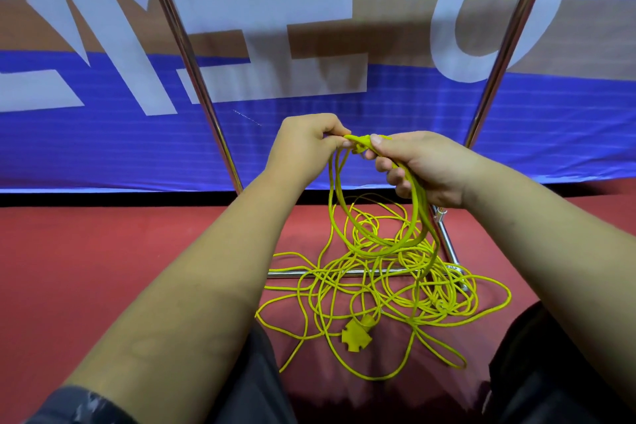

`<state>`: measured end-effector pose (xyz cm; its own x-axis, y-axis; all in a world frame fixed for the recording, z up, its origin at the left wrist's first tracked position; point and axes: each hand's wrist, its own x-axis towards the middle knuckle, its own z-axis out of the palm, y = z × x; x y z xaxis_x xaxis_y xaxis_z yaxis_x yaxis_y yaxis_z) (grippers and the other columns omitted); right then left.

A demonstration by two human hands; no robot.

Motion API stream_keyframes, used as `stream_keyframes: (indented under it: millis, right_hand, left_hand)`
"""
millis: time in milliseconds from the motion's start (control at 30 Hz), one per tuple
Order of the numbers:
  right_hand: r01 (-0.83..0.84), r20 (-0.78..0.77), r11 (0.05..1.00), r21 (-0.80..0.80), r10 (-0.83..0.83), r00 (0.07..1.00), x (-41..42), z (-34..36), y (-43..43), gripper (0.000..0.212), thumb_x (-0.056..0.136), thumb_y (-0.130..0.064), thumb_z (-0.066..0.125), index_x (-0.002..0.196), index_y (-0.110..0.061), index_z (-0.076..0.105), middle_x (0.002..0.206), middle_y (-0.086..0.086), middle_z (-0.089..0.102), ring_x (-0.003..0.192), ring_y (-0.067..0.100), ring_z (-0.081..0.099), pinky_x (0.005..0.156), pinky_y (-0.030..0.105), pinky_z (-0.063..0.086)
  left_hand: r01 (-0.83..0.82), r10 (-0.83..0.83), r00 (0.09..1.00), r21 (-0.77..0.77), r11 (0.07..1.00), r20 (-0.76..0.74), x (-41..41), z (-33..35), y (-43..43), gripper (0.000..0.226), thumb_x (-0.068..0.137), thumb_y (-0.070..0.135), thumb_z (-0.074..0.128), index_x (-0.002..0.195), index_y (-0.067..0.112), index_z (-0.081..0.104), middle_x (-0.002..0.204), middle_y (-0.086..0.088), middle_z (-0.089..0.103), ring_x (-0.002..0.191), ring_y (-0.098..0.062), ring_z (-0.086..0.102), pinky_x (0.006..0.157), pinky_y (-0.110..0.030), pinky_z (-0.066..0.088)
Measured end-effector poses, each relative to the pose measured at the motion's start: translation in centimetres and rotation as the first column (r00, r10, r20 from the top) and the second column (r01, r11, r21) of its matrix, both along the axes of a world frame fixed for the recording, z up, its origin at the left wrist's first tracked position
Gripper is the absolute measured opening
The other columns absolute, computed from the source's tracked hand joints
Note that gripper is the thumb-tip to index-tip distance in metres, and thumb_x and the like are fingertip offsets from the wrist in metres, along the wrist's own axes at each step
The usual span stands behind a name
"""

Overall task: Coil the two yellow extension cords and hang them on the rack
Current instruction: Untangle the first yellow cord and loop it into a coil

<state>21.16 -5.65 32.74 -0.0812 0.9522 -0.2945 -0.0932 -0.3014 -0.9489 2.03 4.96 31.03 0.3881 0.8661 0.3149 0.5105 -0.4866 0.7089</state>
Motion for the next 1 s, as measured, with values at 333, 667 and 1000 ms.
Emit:
stream_keyframes:
  millis: [333,667,1000]
  right_hand:
    - [0.041,0.167,0.991,0.124,-0.062,0.984,-0.2,-0.3,0.4,0.028,0.111,-0.039,0.054,0.099,-0.015,0.062,0.063,-0.006,0.042,0.05,0.011,0.029,0.045,0.024,0.035]
    - [0.299,0.207,0.94,0.165,-0.33,0.921,1.4,0.1,0.7,0.029,0.11,-0.033,0.056,0.093,-0.01,0.063,0.056,-0.003,0.046,0.047,0.018,0.051,0.046,0.029,0.049]
    - [0.459,0.145,0.885,0.076,-0.465,0.873,2.8,0.8,0.1,0.03,0.11,-0.038,0.05,0.093,-0.017,0.062,0.057,-0.007,0.047,0.049,0.014,0.039,0.052,0.028,0.048]
  left_hand:
    - [-0.082,0.09,0.994,-0.121,0.989,0.062,0.0,-0.8,0.7,0.005,0.085,0.024,0.08,0.089,0.027,0.078,0.084,0.009,0.075,0.079,-0.014,0.07,0.071,-0.036,0.06]
    - [-0.193,-0.305,0.578,-0.49,0.85,-0.757,1.4,-6.4,-3.4,0.028,0.104,0.013,0.044,0.116,-0.005,0.061,0.109,-0.022,0.073,0.079,-0.034,0.067,0.081,-0.041,0.062]
    - [0.328,-0.538,0.794,-0.546,0.771,-0.282,6.9,-6.6,-8.0,0.062,0.089,0.03,0.077,0.146,0.022,0.052,0.134,0.0,0.063,0.112,-0.014,0.064,0.101,-0.032,0.051]
